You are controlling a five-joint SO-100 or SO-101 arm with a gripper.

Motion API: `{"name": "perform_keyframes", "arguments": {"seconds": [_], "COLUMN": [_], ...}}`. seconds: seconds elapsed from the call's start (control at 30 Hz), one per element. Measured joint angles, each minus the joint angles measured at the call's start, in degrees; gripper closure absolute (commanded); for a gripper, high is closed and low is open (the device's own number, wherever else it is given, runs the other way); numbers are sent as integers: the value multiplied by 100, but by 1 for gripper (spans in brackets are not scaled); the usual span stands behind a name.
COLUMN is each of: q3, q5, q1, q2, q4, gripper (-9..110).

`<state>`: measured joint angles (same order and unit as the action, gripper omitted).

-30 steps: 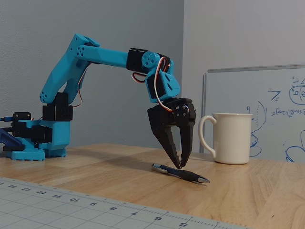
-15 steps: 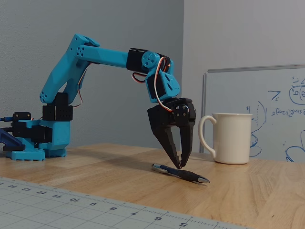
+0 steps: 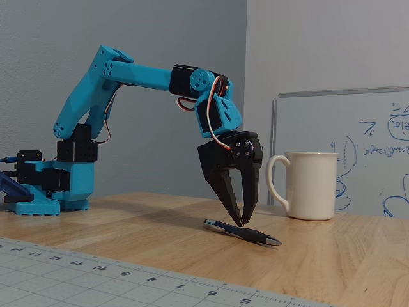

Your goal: Touch the pen.

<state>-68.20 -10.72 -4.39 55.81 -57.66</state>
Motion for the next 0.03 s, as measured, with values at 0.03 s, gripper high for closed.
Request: {"name": "perform_keyframes", "arguments": {"seconds": [0.03], "q3": [0], "q5": [0], "q1": [0], "q2": [0], "q4": [0], "gripper": [101]}}
